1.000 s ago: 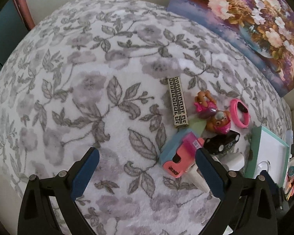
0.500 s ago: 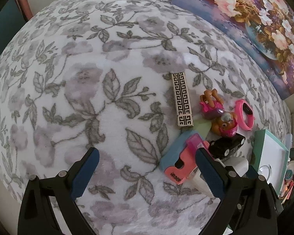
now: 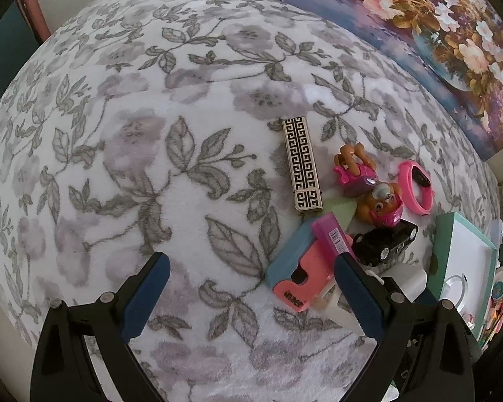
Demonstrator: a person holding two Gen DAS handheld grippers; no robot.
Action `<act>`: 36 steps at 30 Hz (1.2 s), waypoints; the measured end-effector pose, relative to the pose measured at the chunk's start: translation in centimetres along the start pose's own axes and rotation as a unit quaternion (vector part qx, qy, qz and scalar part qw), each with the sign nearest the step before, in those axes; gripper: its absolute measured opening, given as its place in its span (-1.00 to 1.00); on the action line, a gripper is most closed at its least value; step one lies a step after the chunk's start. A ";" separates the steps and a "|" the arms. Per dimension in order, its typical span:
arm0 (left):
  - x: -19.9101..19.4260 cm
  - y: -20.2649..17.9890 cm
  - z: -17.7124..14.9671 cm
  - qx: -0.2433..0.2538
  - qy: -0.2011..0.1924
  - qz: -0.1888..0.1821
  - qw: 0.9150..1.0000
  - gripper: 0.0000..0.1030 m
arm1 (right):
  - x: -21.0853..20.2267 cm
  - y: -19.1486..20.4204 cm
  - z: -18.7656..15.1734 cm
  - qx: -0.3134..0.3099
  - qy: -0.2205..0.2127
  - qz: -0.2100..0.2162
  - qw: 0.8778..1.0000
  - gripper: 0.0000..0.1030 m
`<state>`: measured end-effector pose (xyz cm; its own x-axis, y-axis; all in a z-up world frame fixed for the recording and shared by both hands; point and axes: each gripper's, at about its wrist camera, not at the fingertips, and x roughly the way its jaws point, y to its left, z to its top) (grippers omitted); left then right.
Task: Organize rigid objects
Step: 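Move the right gripper to the pile and grasp the white cube charger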
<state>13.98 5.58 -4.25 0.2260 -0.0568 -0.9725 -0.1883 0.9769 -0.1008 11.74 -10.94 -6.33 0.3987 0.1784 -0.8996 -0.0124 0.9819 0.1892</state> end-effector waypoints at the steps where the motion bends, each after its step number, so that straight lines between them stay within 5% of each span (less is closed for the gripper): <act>1: 0.0 0.0 0.0 0.002 0.000 0.000 1.000 0.91 | 0.0 -0.1 0.0 0.004 0.000 0.003 1.000 0.01; 15: 0.2 -2.4 -0.2 0.049 -0.012 -0.002 0.999 0.91 | -1.5 -1.8 0.3 0.043 0.000 0.008 0.999 0.00; 36: 1.4 -5.2 -1.4 0.166 -0.010 0.014 0.986 0.91 | -3.8 -5.5 0.6 0.115 -0.015 0.025 0.993 0.00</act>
<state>13.99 0.11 -5.37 0.2454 -0.0270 -0.9690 0.1278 0.9918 0.0047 10.90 -17.02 -3.72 0.4298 0.2202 -0.8757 0.1751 0.9311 0.3201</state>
